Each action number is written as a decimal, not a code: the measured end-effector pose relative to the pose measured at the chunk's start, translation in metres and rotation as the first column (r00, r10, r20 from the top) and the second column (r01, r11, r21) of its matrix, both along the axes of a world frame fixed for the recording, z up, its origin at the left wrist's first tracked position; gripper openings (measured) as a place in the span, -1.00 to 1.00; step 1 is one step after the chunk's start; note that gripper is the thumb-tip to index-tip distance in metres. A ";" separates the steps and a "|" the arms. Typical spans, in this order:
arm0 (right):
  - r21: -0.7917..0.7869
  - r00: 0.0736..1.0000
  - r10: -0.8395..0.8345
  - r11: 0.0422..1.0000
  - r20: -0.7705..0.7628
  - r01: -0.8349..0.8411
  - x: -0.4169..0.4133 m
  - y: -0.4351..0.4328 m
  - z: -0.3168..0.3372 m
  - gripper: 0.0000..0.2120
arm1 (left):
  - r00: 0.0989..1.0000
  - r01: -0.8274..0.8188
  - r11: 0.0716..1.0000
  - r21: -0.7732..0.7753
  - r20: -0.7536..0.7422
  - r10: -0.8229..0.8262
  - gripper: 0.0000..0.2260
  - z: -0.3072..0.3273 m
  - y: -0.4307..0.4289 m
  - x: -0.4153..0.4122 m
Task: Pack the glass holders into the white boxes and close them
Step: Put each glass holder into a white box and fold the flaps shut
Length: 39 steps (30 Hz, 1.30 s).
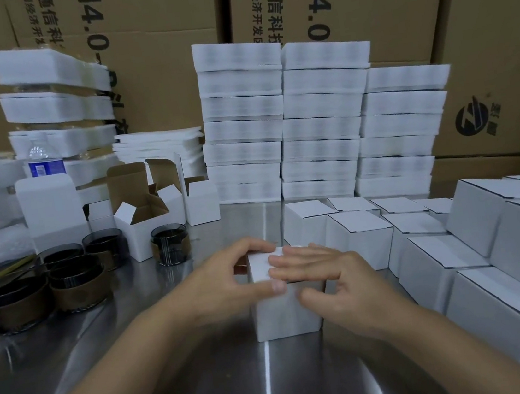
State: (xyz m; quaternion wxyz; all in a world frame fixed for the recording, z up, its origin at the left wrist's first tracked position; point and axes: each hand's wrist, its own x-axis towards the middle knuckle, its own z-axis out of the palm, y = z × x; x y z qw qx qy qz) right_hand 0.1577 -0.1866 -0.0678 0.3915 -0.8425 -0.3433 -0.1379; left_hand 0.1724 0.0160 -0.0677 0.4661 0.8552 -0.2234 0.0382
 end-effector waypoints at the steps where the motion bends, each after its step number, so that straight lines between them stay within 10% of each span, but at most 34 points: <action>1: -0.010 1.000 -0.004 1.000 -0.002 0.004 0.000 0.000 0.000 -0.59 | 0.999 -0.004 0.997 -0.082 -0.045 0.000 -0.59 0.000 -0.001 -0.001; 14: 0.028 0.969 -0.171 0.985 0.178 0.168 -0.001 0.008 -0.003 -0.78 | 0.998 0.020 0.987 -0.159 -0.062 -0.030 -0.79 -0.007 -0.004 0.005; 20: 0.084 0.626 -0.437 0.856 0.646 0.511 -0.003 0.008 0.001 -0.60 | 0.998 0.065 0.990 0.125 0.009 -0.067 -0.56 -0.016 -0.004 0.009; 24: -0.029 0.556 -0.506 0.722 0.659 0.692 -0.003 -0.002 0.008 -0.58 | 0.997 0.043 0.900 0.435 0.033 -0.063 -0.43 -0.027 0.003 0.014; 33: -0.212 0.496 -0.641 0.469 0.586 0.857 0.004 -0.013 0.006 -0.91 | 0.998 0.010 0.879 0.477 0.055 -0.041 -0.40 -0.032 0.009 0.023; 39: -0.113 0.501 -0.493 0.624 0.711 0.773 0.008 -0.017 -0.001 -0.56 | 0.967 -0.160 0.926 0.341 0.244 0.078 -0.60 -0.036 0.010 0.029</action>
